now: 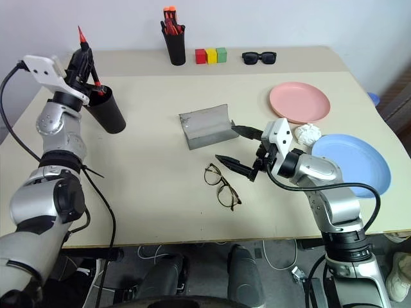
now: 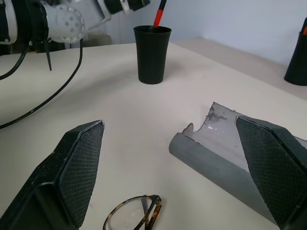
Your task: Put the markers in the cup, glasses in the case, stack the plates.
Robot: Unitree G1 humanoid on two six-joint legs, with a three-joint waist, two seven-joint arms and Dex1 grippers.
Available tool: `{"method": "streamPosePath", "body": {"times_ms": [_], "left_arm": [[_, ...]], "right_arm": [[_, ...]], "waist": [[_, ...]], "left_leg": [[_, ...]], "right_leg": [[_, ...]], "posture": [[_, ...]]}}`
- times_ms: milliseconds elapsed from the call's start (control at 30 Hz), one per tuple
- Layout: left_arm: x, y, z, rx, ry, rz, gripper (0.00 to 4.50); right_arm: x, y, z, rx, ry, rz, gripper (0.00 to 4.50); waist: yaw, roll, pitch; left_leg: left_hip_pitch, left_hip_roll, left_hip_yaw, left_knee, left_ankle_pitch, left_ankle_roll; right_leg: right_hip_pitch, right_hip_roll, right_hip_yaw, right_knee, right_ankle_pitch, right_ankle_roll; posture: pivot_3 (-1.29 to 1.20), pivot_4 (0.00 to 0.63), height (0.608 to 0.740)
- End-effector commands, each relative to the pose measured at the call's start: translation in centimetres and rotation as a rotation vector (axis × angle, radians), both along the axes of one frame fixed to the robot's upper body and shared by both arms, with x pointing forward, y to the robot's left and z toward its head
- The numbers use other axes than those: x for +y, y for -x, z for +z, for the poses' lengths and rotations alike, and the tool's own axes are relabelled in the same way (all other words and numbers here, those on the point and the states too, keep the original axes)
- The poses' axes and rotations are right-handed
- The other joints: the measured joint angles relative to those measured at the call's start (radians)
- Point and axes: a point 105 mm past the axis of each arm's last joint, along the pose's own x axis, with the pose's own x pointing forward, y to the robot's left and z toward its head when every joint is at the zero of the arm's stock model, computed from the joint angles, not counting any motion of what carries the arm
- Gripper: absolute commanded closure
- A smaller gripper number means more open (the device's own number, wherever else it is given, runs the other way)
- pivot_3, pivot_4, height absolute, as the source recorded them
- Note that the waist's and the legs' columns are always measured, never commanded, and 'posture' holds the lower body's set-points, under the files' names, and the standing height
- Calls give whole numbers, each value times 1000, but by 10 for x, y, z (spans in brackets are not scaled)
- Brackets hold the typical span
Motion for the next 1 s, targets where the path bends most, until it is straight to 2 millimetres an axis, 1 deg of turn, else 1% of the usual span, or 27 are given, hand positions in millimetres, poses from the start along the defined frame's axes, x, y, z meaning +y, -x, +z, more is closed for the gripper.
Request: {"method": "streamPosePath", "body": {"times_ms": [33,67,167,200,267,300,367,467,567,600,633,667,733,767,800,833,900,1000], "left_arm": [[8,5,2,-24,-20,14,3528],[9,6,2,-26,-18,20,3197],[13,7,3,-34,-8,32,1653],[12,8,3,-32,-11,25,1219],[8,9,5,-42,-10,-17,84],[5,9,6,-45,-12,-34,31],[-10,5,7,-16,-7,-140,31],[-47,4,13,34,-25,-371,31],[-101,16,15,102,-119,-643,31],[-124,24,9,165,-188,-766,31],[-142,31,3,230,-237,-857,31],[-155,35,-5,304,-270,-915,31],[-174,40,-16,367,-355,-968,31],[-182,40,-21,403,-367,-990,31],[-191,38,-30,430,-416,-991,31],[-198,33,-39,451,-459,-961,31],[-206,19,-56,538,-487,-886,31],[-220,11,-83,646,-498,-857,31]], "right_arm": [[-2,5,12,-51,4,2,0],[-2,5,11,-52,5,-1,0],[-3,5,12,-54,5,-4,0],[-2,4,12,-54,4,-3,0],[-1,4,13,-55,2,-1,0],[-1,4,13,-55,2,-1,0],[-2,4,13,-56,3,-1,0],[-3,3,12,-57,3,-6,0],[-3,2,12,-55,1,-6,0],[-3,1,11,-55,1,-7,0],[-3,1,11,-56,1,-10,0],[-3,0,11,-58,2,-12,0],[-4,0,11,-60,-1,-17,0],[-4,-1,11,-62,-1,-19,0],[-4,0,11,-65,-2,-23,0],[-4,0,11,-67,-1,-27,0],[-4,1,11,-73,0,-35,0],[-6,3,11,-80,1,-51,0]], "waist": [[3,0,0],[3,0,0],[6,0,0],[6,0,0],[5,0,0],[5,0,0],[6,0,0],[7,0,0],[5,0,0],[3,0,0],[1,0,0],[0,0,0],[-1,0,0],[-3,0,0],[-4,0,0],[-2,0,0],[3,0,0],[5,0,0]], "left_leg": [[0,0,0,0,0,0],[0,0,0,0,0,0],[0,0,0,0,0,0],[0,0,0,0,0,0],[0,0,0,0,0,0],[0,0,0,0,0,0],[0,0,0,0,0,0],[0,0,0,1,0,0],[-1,0,-1,1,0,0],[-1,0,-1,1,0,0],[-1,0,0,1,0,0],[-1,0,0,1,0,0],[0,0,0,1,0,1],[0,0,0,1,0,1],[0,0,0,1,0,1],[1,0,0,1,0,1],[1,0,0,1,0,1],[0,0,0,2,0,1]], "right_leg": [[0,0,0,0,0,0],[0,0,0,0,0,0],[0,0,0,0,0,0],[0,0,0,0,0,0],[0,0,0,0,0,0],[0,0,0,0,0,0],[0,0,0,0,0,0],[1,0,0,0,0,0],[1,0,0,0,0,0],[1,0,0,1,0,0],[1,0,0,1,0,0],[1,0,0,1,0,0],[1,0,0,1,0,0],[1,0,0,1,0,0],[1,0,0,1,0,0],[1,1,0,1,0,0],[1,1,0,1,0,0],[1,0,0,0,0,0]], "posture": [[0,150,740],[0,150,740],[0,150,740],[0,150,740],[0,150,740],[0,150,740],[0,150,740],[0,150,740],[0,150,740],[0,150,740],[0,150,740],[0,150,740],[0,150,740],[0,150,740],[0,150,740],[0,150,740],[0,150,740],[0,150,740]]}}
